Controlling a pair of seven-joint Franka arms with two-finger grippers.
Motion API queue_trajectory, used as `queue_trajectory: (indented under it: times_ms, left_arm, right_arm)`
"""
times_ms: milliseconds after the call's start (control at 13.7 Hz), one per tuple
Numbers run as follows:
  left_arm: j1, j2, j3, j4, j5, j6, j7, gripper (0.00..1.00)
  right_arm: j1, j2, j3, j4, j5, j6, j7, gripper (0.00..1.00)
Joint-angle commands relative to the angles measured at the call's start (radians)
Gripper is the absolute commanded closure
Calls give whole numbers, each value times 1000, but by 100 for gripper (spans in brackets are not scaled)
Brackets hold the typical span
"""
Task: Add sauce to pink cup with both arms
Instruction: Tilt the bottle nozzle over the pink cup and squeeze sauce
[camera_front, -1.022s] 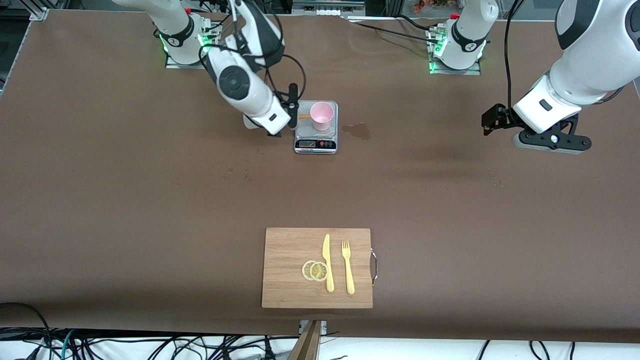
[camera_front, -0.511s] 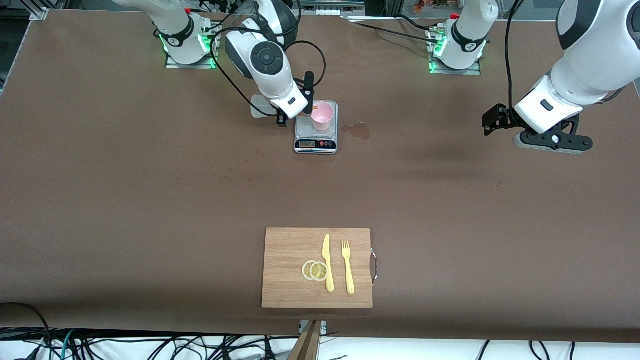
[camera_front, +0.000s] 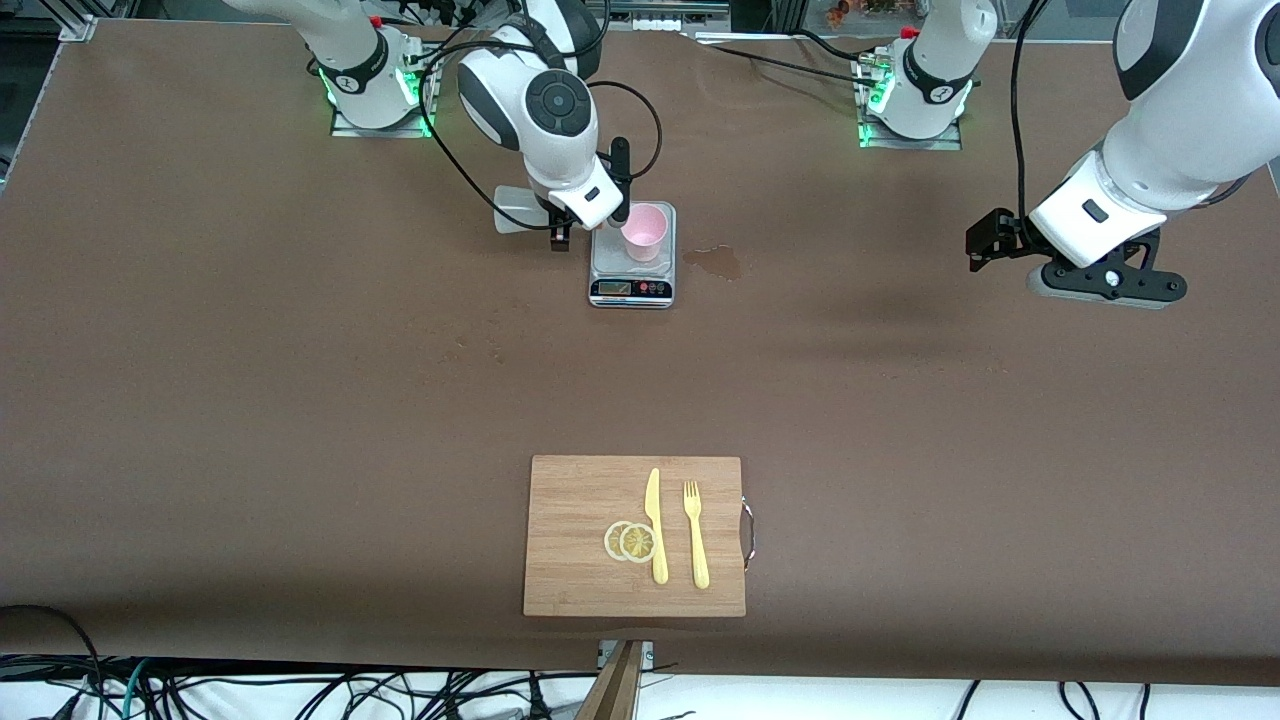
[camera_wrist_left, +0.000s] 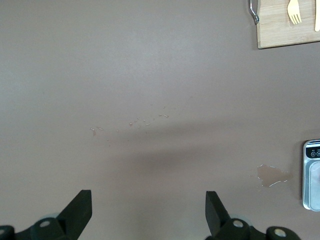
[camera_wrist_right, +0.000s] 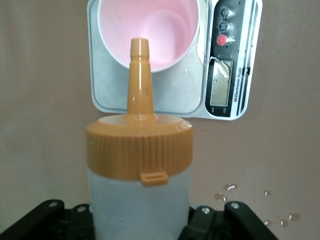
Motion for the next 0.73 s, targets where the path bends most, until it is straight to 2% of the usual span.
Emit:
queue_trajectory:
  times_ms: [0, 657]
  left_arm:
    - [1, 1, -3, 15, -15, -17, 14, 0]
    - [0, 7, -2, 24, -15, -17, 12, 0]
  right_arm:
    - [11, 26, 15, 46, -52, -45, 66, 98]
    - [32, 72, 21, 132, -134, -149, 101, 98]
